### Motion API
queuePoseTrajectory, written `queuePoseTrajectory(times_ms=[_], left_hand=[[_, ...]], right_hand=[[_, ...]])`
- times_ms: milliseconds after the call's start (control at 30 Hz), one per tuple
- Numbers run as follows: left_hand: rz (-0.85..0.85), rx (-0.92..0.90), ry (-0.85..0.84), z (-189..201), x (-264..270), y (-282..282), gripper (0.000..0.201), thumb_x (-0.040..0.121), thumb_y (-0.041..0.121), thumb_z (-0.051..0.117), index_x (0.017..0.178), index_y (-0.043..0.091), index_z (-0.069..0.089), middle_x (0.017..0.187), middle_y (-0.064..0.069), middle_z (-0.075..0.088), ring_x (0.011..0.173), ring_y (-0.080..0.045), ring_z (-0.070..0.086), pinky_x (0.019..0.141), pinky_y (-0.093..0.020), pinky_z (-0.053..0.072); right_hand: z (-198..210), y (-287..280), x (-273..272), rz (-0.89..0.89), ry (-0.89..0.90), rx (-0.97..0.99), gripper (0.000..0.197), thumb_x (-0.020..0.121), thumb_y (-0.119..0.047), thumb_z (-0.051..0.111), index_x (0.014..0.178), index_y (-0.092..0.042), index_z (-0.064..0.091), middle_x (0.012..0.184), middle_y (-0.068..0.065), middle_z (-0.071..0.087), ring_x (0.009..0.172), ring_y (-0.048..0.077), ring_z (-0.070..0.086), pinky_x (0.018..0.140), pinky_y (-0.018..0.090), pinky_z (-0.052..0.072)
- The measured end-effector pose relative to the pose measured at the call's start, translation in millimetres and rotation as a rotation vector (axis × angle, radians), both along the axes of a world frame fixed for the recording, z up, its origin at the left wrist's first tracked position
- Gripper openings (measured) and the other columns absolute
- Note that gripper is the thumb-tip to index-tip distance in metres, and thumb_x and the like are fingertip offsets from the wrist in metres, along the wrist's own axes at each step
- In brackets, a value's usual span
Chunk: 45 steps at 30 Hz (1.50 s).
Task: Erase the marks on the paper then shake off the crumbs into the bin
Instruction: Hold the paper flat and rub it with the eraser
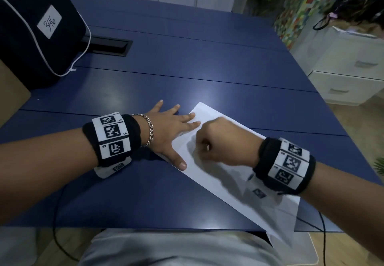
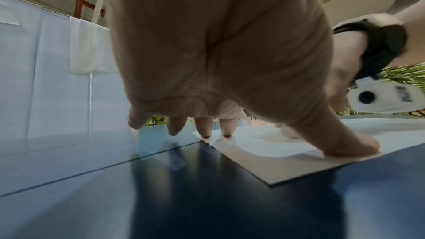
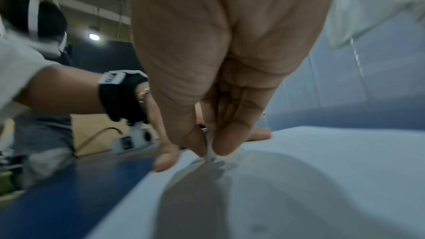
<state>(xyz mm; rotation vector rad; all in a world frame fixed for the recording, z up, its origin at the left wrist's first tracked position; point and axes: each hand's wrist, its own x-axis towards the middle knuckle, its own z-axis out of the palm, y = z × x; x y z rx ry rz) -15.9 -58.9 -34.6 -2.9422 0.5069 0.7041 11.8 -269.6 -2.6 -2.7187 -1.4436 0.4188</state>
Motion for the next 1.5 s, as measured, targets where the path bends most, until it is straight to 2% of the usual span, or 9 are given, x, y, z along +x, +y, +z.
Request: queuePoseTrajectory(times_ms=[100, 267, 433, 667, 833, 1000, 1167, 1300, 1500], left_hand=[[0.003, -0.007, 0.008, -1.4, 0.3, 0.9, 0.139, 0.055, 0.105, 0.051, 0.162, 0.045, -0.015, 0.173, 0.016, -0.015, 0.160, -0.034, -0.012, 0.120, -0.074, -0.007], [-0.014, 0.001, 0.001, -2.7, -0.2, 2.9, 0.135, 0.059, 0.104, 0.051, 0.161, 0.046, -0.016, 0.172, 0.017, -0.016, 0.160, -0.031, -0.014, 0.118, -0.074, -0.012], [-0.021, 0.003, 0.014, 8.2, 20.3, 18.8, 0.141, 0.057, 0.099, 0.062, 0.161, 0.046, -0.017, 0.173, 0.013, -0.017, 0.160, -0.031, -0.015, 0.119, -0.074, -0.011], [0.027, -0.025, 0.104, 24.7, 25.7, 15.8, 0.110, 0.083, 0.080, 0.063, 0.163, 0.047, -0.005, 0.173, 0.010, -0.019, 0.160, -0.034, -0.010, 0.123, -0.071, 0.004], [0.065, -0.003, 0.102, 5.2, 8.2, 0.4, 0.134, 0.061, 0.101, 0.055, 0.159, 0.049, -0.020, 0.168, 0.018, -0.028, 0.157, -0.035, -0.021, 0.121, -0.071, -0.010], [0.130, -0.007, 0.083, 0.9, 4.3, 4.2, 0.138, 0.052, 0.107, 0.052, 0.153, 0.055, -0.027, 0.167, 0.017, -0.032, 0.156, -0.039, -0.025, 0.119, -0.074, -0.010], [0.136, -0.007, 0.077, -0.9, 4.2, 5.1, 0.136, 0.050, 0.108, 0.050, 0.149, 0.060, -0.031, 0.167, 0.013, -0.035, 0.154, -0.040, -0.029, 0.117, -0.075, -0.013], [0.159, 0.006, 0.099, -1.3, 4.8, 4.4, 0.139, 0.049, 0.108, 0.052, 0.150, 0.059, -0.030, 0.165, 0.014, -0.037, 0.155, -0.039, -0.027, 0.117, -0.075, -0.013], [0.153, 0.020, 0.119, 1.0, 4.6, 2.1, 0.137, 0.047, 0.108, 0.052, 0.147, 0.063, -0.031, 0.165, 0.013, -0.039, 0.155, -0.040, -0.027, 0.116, -0.077, -0.011]], right_hand=[[2.3, 4.0, -7.2, 0.045, 0.063, -0.017, 0.013, 0.078, -0.029, 0.067, 0.068, -0.024, 0.061, 0.072, -0.003, 0.066, 0.066, 0.018, 0.057, 0.066, 0.037, 0.052], [10.6, -30.3, 41.4, -0.177, -0.020, 0.103, 0.010, 0.081, -0.023, 0.069, 0.087, -0.020, 0.076, 0.079, -0.007, 0.072, 0.072, 0.015, 0.063, 0.068, 0.030, 0.053], [5.7, -57.7, 35.4, -0.187, 0.021, 0.042, 0.007, 0.083, -0.022, 0.069, 0.087, -0.023, 0.075, 0.080, -0.011, 0.071, 0.074, 0.012, 0.066, 0.072, 0.035, 0.057], [21.2, -55.0, 25.6, -0.113, 0.082, -0.097, 0.011, 0.082, -0.030, 0.073, 0.091, -0.025, 0.075, 0.085, -0.010, 0.071, 0.077, 0.008, 0.064, 0.074, 0.034, 0.059], [18.5, -19.6, 35.5, -0.114, 0.024, 0.063, 0.014, 0.081, -0.026, 0.073, 0.094, -0.023, 0.077, 0.085, -0.008, 0.074, 0.076, 0.015, 0.063, 0.072, 0.027, 0.052], [1.5, 1.0, 42.7, -0.190, -0.036, 0.103, 0.011, 0.078, -0.024, 0.067, 0.081, -0.015, 0.071, 0.076, 0.001, 0.069, 0.070, 0.024, 0.061, 0.070, 0.041, 0.057], [2.4, 5.4, 19.3, -0.026, -0.017, -0.006, 0.012, 0.083, -0.023, 0.067, 0.074, -0.016, 0.062, 0.074, -0.004, 0.063, 0.069, 0.017, 0.055, 0.057, 0.009, 0.040], [5.8, -2.9, 47.8, -0.138, -0.043, 0.040, 0.015, 0.080, -0.022, 0.068, 0.069, -0.021, 0.058, 0.072, -0.003, 0.064, 0.069, 0.023, 0.053, 0.061, 0.031, 0.043], [0.9, 11.2, 25.6, 0.001, -0.084, 0.016, 0.012, 0.079, -0.023, 0.066, 0.078, -0.011, 0.068, 0.076, 0.003, 0.062, 0.068, 0.023, 0.054, 0.062, 0.036, 0.047]])
